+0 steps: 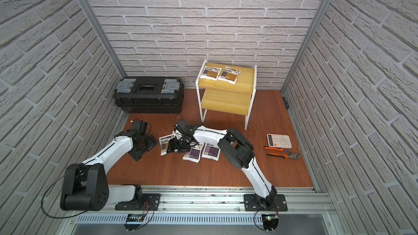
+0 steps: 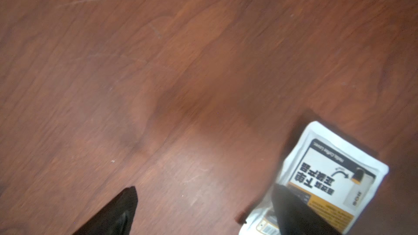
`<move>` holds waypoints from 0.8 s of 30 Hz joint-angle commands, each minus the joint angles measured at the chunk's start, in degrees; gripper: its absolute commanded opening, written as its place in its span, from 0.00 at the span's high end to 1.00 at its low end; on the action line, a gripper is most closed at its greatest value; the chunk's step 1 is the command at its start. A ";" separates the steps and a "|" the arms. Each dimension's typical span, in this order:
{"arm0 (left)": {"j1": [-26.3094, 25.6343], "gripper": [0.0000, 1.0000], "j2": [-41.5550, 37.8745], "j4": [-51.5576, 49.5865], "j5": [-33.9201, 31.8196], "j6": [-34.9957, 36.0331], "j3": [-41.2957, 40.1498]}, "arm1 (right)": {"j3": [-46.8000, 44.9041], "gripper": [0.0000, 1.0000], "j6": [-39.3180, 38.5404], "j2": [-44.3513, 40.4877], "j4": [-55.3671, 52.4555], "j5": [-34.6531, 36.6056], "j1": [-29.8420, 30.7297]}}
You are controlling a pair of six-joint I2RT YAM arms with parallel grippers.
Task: Place the bagged coffee beans on the shelf by color
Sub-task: Pick up the bagged coffee beans at the center of the board.
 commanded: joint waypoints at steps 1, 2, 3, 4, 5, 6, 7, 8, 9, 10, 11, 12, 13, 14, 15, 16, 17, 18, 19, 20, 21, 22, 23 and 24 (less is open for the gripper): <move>0.47 0.02 1.52 3.17 2.34 2.87 1.90 | -1.29 0.27 1.38 -2.48 2.74 2.69 -1.49; 0.39 0.02 2.03 3.85 2.96 3.31 2.17 | -1.44 0.27 1.47 -2.32 2.76 3.12 -1.72; 0.39 0.02 2.60 4.50 3.70 3.71 2.44 | -1.59 0.27 1.56 -2.21 2.86 3.46 -1.92; 0.40 0.01 3.13 5.21 4.37 4.16 2.69 | -1.68 0.27 1.64 -2.10 2.88 3.77 -2.14; 0.40 0.02 3.69 5.64 4.98 4.38 3.03 | -1.77 0.27 1.78 -1.99 2.95 3.89 -2.32; 0.25 0.01 4.43 6.04 5.51 4.72 3.42 | -1.69 0.27 1.89 -1.76 3.03 3.98 -2.50; 0.10 0.02 5.19 6.45 5.87 5.04 3.81 | -1.62 0.27 1.93 -1.56 3.03 4.14 -2.67; 0.07 0.02 5.82 6.77 6.17 5.19 4.07 | -1.53 0.27 2.08 -1.43 3.12 4.36 -2.80; -0.11 0.02 6.68 6.97 6.37 5.33 4.47 | -1.43 0.27 2.25 -1.18 3.07 4.50 -2.97; -0.41 0.02 7.48 7.19 6.46 5.46 4.92 | -1.29 0.27 2.56 -0.99 3.27 4.44 -3.11; -0.59 0.01 8.07 7.24 6.35 5.52 5.30 | -1.17 0.27 2.90 -0.77 3.51 4.27 -3.23; -0.88 0.01 8.83 7.41 6.22 5.55 5.55 | -1.01 0.27 3.26 -0.50 3.78 4.07 -3.25; -1.15 0.01 9.44 7.66 6.06 5.55 5.84 | -0.78 0.27 3.40 -0.30 3.81 3.89 -3.24; -1.25 0.01 10.04 7.70 5.96 5.48 6.00 | -0.56 0.27 3.62 -0.13 3.83 3.68 -3.25; -1.43 0.02 10.65 7.77 5.62 5.37 6.12 | -0.37 0.27 3.83 0.07 3.99 3.22 -3.28; -1.62 0.02 11.15 7.86 5.31 5.24 6.20 | -0.28 0.27 4.07 0.32 4.16 2.90 -3.20; -1.71 0.02 11.51 7.88 4.97 5.24 6.28 | -0.28 0.27 4.31 0.45 4.33 2.71 -3.25; -1.85 0.01 11.98 7.69 4.52 5.07 6.33 | -0.28 0.27 4.54 0.55 4.48 2.44 -3.25; -1.89 0.01 12.37 7.60 4.37 4.83 6.43 | -0.37 0.27 4.72 0.60 4.68 2.23 -3.25; -1.97 0.02 12.72 7.55 4.19 4.85 6.50 | -0.44 0.27 4.96 0.60 4.87 2.01 -3.23; -2.21 0.02 13.18 7.32 3.64 4.76 6.68 | -0.54 0.27 5.28 0.72 5.13 1.67 -3.25; -2.37 0.01 13.54 6.95 3.00 4.72 6.74 | -0.63 0.27 5.70 0.79 5.50 1.31 -3.25; -2.52 0.02 13.76 6.60 2.44 4.61 6.88 | -0.85 0.27 6.07 0.94 5.87 0.96 -3.16; -2.66 0.02 14.18 6.28 1.82 4.32 7.00 | -1.05 0.27 6.58 0.94 6.36 0.50 -3.16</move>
